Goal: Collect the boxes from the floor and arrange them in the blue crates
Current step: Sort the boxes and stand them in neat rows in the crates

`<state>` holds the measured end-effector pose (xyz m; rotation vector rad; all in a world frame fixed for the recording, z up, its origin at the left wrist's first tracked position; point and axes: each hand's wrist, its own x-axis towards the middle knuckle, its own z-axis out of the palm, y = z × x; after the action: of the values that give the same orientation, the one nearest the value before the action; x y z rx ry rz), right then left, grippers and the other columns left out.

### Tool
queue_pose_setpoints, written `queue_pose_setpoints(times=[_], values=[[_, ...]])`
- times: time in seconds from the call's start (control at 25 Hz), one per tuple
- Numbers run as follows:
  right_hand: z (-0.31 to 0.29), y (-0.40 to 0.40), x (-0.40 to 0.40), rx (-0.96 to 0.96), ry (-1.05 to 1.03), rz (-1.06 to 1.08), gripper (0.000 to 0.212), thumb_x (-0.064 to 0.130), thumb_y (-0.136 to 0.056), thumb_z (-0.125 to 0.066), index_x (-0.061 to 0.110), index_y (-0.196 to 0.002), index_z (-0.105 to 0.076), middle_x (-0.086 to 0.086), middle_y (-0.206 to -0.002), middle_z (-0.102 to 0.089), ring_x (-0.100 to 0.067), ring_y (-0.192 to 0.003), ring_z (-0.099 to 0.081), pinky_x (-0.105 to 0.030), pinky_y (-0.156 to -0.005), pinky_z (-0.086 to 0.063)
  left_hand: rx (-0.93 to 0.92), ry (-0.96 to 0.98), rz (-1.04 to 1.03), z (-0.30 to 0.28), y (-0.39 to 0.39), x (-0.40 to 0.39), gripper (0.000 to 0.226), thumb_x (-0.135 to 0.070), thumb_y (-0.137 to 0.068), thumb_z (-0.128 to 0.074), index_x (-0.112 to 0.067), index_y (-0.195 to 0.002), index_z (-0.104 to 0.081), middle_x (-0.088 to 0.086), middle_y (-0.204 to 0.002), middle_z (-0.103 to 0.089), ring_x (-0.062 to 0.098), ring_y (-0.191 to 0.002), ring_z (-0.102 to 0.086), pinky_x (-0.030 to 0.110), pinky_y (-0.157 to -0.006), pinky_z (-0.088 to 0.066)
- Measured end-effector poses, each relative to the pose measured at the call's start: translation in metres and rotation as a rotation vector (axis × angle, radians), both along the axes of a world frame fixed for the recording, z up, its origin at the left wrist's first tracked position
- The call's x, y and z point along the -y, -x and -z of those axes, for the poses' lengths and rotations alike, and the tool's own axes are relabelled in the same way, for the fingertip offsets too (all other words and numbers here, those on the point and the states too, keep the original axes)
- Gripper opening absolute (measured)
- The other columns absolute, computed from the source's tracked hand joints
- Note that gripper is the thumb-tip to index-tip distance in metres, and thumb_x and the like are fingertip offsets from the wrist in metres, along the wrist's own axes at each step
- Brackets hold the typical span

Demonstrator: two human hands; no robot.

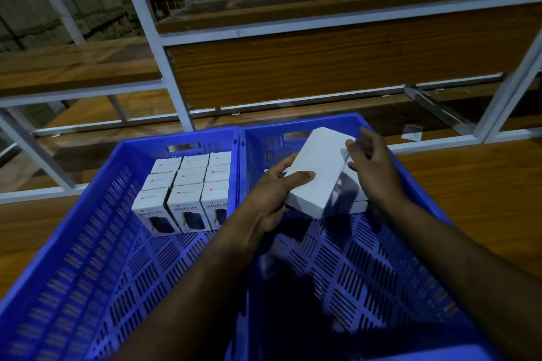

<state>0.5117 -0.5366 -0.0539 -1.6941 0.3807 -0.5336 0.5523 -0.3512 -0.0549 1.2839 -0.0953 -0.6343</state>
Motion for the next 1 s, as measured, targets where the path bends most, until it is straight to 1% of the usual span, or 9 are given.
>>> queue_pose_setpoints(times=[0.08, 0.2, 0.28, 0.36, 0.48, 0.6, 0.76, 0.88, 1.0], values=[[0.001, -0.001, 0.006, -0.087, -0.200, -0.032, 0.057, 0.034, -0.095, -0.064, 0.026, -0.146, -0.040, -0.003, -0.141, -0.052, -0.025, -0.120, -0.057, -0.046, -0.097, -0.052, -0.008, -0.009, 0.061, 0.000, 0.004, 0.002, 0.061, -0.005, -0.084, -0.075, -0.026, -0.139, -0.058, 0.011, -0.132, -0.065, 0.030, -0.103, -0.067, 0.039, -0.080, -0.058], [-0.001, 0.000, 0.014, -0.128, -0.477, -0.162, 0.040, 0.026, -0.093, -0.066, 0.014, -0.130, -0.058, -0.009, -0.122, -0.068, -0.030, -0.111, -0.064, -0.040, -0.082, -0.056, -0.034, -0.011, -0.053, 0.000, 0.001, 0.004, 0.066, -0.008, -0.081, -0.079, -0.019, -0.141, -0.054, 0.012, -0.134, -0.062, 0.028, -0.103, -0.068, 0.036, -0.074, -0.061], [-0.001, 0.000, 0.019, -0.135, -0.534, -0.153, 0.028, 0.024, -0.090, -0.069, 0.014, -0.116, -0.064, -0.007, -0.113, -0.071, -0.030, -0.110, -0.064, -0.039, -0.083, -0.053, -0.077, 0.055, -0.209, 0.002, -0.006, 0.002, 0.068, -0.016, -0.081, -0.081, -0.013, -0.141, -0.051, 0.017, -0.131, -0.064, 0.029, -0.104, -0.068, 0.037, -0.069, -0.061], [-0.001, 0.001, 0.022, -0.184, -0.507, -0.161, 0.021, 0.023, -0.088, -0.069, 0.018, -0.108, -0.063, -0.007, -0.109, -0.069, -0.029, -0.105, -0.062, -0.040, -0.083, -0.049, -0.129, 0.175, -0.304, 0.003, -0.009, 0.000, 0.074, -0.028, -0.076, -0.086, -0.008, -0.139, -0.053, 0.020, -0.127, -0.067, 0.033, -0.110, -0.068, 0.045, -0.080, -0.061], [-0.004, 0.006, 0.017, -0.294, -0.495, -0.323, 0.019, 0.022, -0.091, -0.065, 0.019, -0.110, -0.062, -0.008, -0.110, -0.065, -0.026, -0.096, -0.059, -0.037, -0.073, -0.051, -0.138, 0.324, -0.392, -0.004, -0.009, -0.005, 0.044, -0.035, -0.087, -0.074, -0.008, -0.121, -0.065, 0.018, -0.116, -0.073, 0.033, -0.111, -0.068, 0.051, -0.102, -0.051], [-0.006, 0.011, 0.004, -0.253, -0.647, -0.315, 0.016, 0.019, -0.096, -0.060, 0.014, -0.110, -0.064, -0.007, -0.105, -0.067, -0.022, -0.094, -0.061, -0.033, -0.068, -0.058, -0.167, 0.400, -0.363, -0.010, -0.003, -0.006, 0.034, -0.035, -0.094, -0.065, -0.009, -0.117, -0.063, 0.015, -0.114, -0.072, 0.028, -0.111, -0.066, 0.045, -0.101, -0.053], [0.012, 0.015, -0.019, -0.372, -0.667, -0.379, 0.023, 0.021, -0.091, -0.068, 0.010, -0.111, -0.067, -0.014, -0.118, -0.068, -0.027, -0.101, -0.066, -0.041, -0.087, -0.058, -0.089, 0.099, -0.324, -0.005, 0.002, 0.004, 0.049, -0.009, -0.100, -0.057, -0.004, -0.146, -0.042, 0.017, -0.138, -0.059, 0.025, -0.111, -0.063, 0.033, -0.081, -0.058], [0.024, 0.018, -0.038, -0.482, -0.615, -0.502, 0.030, 0.024, -0.086, -0.074, 0.010, -0.112, -0.069, -0.013, -0.112, -0.073, -0.027, -0.096, -0.071, -0.037, -0.079, -0.061, -0.023, -0.074, -0.377, 0.001, -0.007, 0.002, 0.065, -0.004, -0.101, -0.053, -0.011, -0.157, -0.021, 0.011, -0.151, -0.045, 0.030, -0.117, -0.060, 0.039, -0.086, -0.051], [0.031, 0.012, -0.053, -0.442, -0.664, -0.508, 0.026, 0.019, -0.089, -0.071, 0.006, -0.111, -0.069, -0.015, -0.108, -0.074, -0.024, -0.092, -0.072, -0.036, -0.081, -0.061, 0.016, -0.204, -0.375, 0.002, -0.009, 0.001, 0.036, -0.005, -0.101, -0.052, -0.013, -0.136, -0.046, 0.006, -0.128, -0.051, 0.022, -0.094, -0.062, 0.034, -0.077, -0.053]])
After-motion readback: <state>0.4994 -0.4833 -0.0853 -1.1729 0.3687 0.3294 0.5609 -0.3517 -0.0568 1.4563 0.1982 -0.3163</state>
